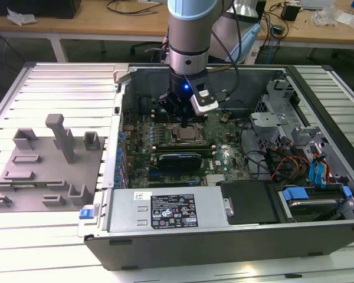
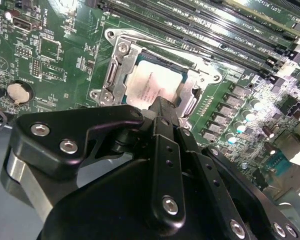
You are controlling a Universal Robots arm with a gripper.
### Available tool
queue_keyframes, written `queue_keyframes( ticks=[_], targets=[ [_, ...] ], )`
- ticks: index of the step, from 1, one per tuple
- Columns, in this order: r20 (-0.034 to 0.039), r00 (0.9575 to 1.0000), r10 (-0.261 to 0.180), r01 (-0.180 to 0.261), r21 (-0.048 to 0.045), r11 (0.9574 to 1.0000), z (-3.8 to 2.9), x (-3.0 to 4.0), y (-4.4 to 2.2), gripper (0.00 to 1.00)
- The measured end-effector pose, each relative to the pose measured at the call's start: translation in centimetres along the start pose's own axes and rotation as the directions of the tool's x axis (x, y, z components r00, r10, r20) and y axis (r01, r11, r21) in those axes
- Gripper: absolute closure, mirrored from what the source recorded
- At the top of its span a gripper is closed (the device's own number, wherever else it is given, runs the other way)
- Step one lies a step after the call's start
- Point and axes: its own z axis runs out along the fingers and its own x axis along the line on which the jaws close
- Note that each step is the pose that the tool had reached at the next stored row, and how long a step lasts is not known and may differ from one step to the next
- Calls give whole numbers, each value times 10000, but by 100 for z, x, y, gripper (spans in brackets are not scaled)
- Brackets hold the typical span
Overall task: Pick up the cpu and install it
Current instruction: 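Close the cpu cover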
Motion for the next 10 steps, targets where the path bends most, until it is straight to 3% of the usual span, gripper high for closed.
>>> queue_keyframes(
  ticks=[6, 10],
  targets=[
    [0, 10000, 1, -1, -3, 10000, 42, 52, -35, 89],
    [3, 10000, 0, 0, -9, 10000, 89, 127, -62, 89]
  ],
)
